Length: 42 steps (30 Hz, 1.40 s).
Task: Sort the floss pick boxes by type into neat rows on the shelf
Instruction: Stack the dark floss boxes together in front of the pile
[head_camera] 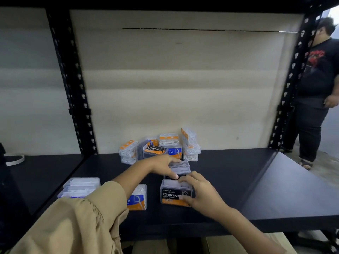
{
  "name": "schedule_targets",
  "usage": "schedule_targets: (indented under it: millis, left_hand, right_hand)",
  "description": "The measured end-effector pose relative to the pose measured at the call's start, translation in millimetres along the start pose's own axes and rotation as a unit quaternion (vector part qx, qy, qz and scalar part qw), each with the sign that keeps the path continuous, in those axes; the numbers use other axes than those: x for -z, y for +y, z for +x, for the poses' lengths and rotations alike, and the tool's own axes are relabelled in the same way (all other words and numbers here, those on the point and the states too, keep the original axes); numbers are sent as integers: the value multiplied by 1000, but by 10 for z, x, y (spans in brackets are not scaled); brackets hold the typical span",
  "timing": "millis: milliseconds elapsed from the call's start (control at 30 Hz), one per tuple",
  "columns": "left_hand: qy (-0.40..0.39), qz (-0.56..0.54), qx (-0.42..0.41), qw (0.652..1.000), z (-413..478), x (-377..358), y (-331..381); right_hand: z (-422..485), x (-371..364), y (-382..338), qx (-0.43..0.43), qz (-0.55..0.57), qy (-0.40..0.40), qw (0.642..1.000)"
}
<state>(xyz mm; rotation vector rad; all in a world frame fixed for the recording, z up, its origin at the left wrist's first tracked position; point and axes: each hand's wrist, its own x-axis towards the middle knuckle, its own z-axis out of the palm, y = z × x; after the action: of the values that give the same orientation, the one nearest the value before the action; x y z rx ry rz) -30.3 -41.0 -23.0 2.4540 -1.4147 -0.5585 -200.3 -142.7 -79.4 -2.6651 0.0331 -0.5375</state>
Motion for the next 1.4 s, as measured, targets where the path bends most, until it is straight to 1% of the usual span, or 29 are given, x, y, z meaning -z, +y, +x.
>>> schedule_targets:
  millis: [133,300,567,800,933,1000,1067,1133,1233,1333,1400]
  left_hand:
    - [-17,-8,2,1000,38,51,36]
    - [-41,-86,-2,995,76,50,113]
    - [-42,-131,14,990,93,3,111]
    - [-27,-121,-14,992,46,-11,62]
    - [-5,-84,-22,996,17,-13,46]
    - [40,-86,-23,995,-9,14,17]
    - [126,-103,-12,987,-36,86,-60]
    - [209,-106,22,972,-59,188,-181]
    - [298,-84,81,947,-93,341,-409]
    - [352,-69,129,925,-87,461,-625]
    - [348,-47,163,922,-70,508,-727]
  right_hand:
    - [-14,24,69,-15,-16,19,1000]
    - [-62,70,136,-25,-43,30,998]
    - [-71,81,137,-20,-50,38,998]
    - [-43,79,158,-13,-50,4,999]
    - [-15,112,140,0,-63,12,998]
    - [32,144,114,7,-63,21,998]
    - [129,191,72,9,-63,33,997]
    - [281,245,9,9,-51,47,998]
    - [583,308,-116,-13,-26,46,999]
    - [948,280,-181,-52,-10,15,998]
    - [1204,220,-188,-81,-8,-16,997]
